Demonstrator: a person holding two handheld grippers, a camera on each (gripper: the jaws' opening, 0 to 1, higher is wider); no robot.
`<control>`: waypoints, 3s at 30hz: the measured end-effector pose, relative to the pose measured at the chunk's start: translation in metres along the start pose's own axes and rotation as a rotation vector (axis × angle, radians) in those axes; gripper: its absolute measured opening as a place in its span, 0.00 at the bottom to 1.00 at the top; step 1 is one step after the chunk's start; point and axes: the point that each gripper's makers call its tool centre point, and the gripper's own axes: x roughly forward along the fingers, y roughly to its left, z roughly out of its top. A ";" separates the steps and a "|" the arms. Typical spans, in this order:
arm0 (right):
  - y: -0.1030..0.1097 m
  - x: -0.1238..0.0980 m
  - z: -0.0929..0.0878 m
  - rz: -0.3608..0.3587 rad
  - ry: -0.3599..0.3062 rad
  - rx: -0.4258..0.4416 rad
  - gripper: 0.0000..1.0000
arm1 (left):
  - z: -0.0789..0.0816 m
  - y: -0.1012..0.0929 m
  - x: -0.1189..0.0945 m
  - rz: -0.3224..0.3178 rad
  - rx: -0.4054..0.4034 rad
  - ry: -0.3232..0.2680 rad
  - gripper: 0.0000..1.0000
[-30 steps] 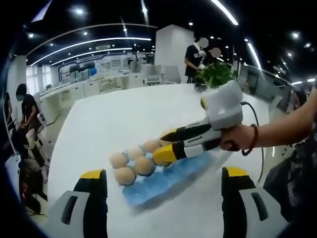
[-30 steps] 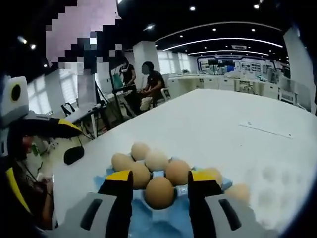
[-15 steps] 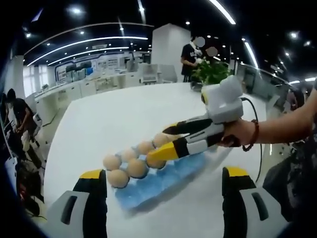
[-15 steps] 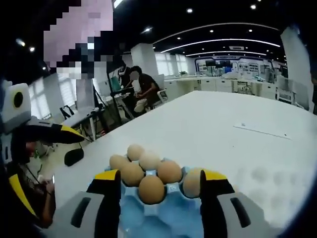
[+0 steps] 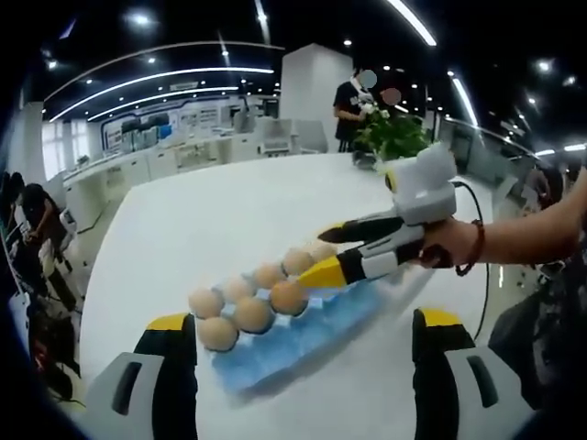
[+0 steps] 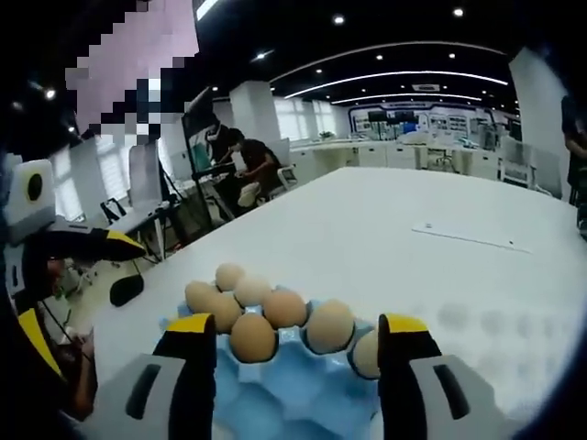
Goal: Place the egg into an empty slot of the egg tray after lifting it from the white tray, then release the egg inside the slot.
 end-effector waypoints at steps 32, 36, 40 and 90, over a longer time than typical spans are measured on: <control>-0.076 -0.049 -0.020 -0.160 0.002 0.044 0.73 | 0.004 -0.003 0.012 -0.024 0.024 0.020 0.99; -0.086 -0.055 -0.024 -0.178 0.008 0.047 0.72 | 0.004 -0.002 0.012 -0.021 0.022 0.021 0.99; -0.095 -0.063 -0.025 -0.196 0.005 0.055 0.72 | 0.003 -0.002 0.013 -0.022 0.021 0.024 0.99; -0.189 -0.154 -0.068 -0.453 0.013 0.203 0.62 | 0.016 -0.012 0.021 -0.044 0.020 -0.006 0.99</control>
